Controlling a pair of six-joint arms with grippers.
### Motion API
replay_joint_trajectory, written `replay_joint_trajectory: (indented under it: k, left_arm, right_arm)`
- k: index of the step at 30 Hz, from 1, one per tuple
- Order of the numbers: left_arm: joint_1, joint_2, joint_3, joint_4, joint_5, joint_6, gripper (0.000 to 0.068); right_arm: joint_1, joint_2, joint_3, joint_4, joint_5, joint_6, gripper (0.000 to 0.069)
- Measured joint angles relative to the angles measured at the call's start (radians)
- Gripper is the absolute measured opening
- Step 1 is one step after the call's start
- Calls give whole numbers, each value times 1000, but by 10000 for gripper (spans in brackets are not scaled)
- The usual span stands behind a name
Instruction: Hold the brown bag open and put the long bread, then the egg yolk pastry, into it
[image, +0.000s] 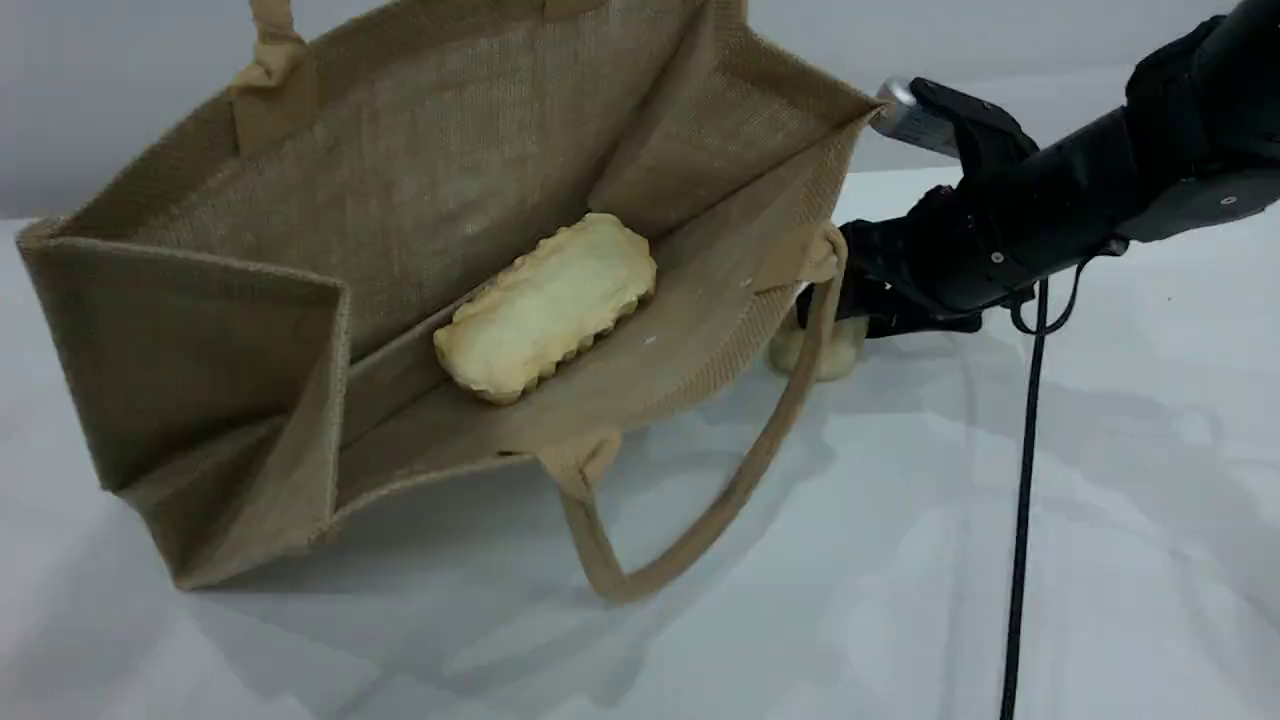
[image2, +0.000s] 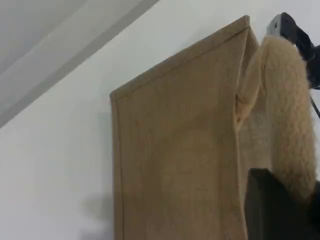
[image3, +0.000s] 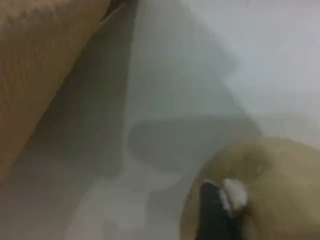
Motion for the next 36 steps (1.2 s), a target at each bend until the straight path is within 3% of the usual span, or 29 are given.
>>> replay_joint_trajectory:
  k: [5, 11, 19, 28, 36]
  left_arm:
    - [0, 0, 0, 1, 0, 0, 83]
    - [0, 0, 0, 2, 0, 0, 83]
    - [0, 0, 0, 2, 0, 0, 83]
    - [0, 0, 0, 2, -1, 1, 83]
    - [0, 0, 0, 2, -1, 1, 83]
  right_arm:
    - [0, 0, 1, 0, 0, 1, 220]
    - [-1, 0, 1, 1, 0, 1, 91]
    - [-17, -23, 3, -14, -7, 3, 75]
    - [-166, -152, 3, -223, 12, 171, 63]
    - [-342, -301, 3, -363, 286, 347, 60]
